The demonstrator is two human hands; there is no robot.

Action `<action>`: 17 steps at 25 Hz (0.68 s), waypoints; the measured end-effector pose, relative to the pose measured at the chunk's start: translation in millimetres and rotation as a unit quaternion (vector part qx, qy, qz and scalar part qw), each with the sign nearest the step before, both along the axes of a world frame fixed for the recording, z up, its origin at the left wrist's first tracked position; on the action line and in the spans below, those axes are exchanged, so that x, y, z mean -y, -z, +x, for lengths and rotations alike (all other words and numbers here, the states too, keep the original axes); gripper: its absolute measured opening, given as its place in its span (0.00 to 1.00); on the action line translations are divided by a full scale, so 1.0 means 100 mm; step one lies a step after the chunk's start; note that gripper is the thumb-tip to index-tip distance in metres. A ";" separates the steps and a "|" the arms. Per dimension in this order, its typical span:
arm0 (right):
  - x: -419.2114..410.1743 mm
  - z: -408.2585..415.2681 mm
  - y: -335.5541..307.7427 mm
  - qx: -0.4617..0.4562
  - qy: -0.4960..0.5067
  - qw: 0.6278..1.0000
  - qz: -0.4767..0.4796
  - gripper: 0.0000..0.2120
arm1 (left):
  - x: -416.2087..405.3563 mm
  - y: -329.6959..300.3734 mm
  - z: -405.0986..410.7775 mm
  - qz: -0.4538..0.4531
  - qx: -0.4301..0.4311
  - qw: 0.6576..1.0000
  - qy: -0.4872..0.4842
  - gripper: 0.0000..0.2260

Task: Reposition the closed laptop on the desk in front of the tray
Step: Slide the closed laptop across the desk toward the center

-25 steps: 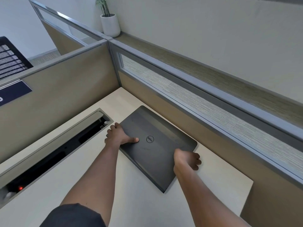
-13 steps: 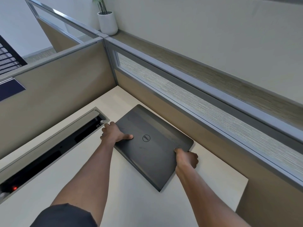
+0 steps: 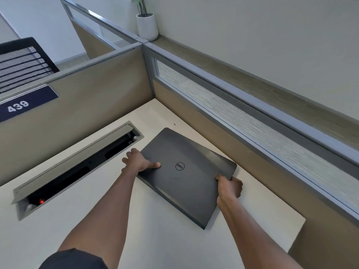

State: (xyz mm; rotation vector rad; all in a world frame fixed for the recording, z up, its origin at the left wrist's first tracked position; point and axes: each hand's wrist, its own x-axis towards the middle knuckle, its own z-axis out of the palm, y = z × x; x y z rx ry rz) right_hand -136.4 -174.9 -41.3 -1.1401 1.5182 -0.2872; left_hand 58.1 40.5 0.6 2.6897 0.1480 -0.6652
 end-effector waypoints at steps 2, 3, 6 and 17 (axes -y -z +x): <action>-0.01 -0.02 -0.01 0.050 -0.004 0.999 0.017 0.19 | -0.11 -0.02 -0.14 -0.017 -0.003 0.999 -0.028 0.55; -0.02 -0.04 -0.02 0.080 -0.009 0.996 0.024 0.19 | -0.18 -0.03 -0.23 -0.027 -0.006 0.998 -0.048 0.54; -0.03 -0.07 -0.11 0.142 -0.040 0.989 0.029 0.10 | -0.40 -0.02 -0.50 -0.064 -0.014 0.991 -0.115 0.50; -0.58 0.38 -0.24 0.226 -0.236 0.940 0.102 0.19 | -1.58 0.04 -1.37 -0.126 -0.018 0.927 -0.352 0.46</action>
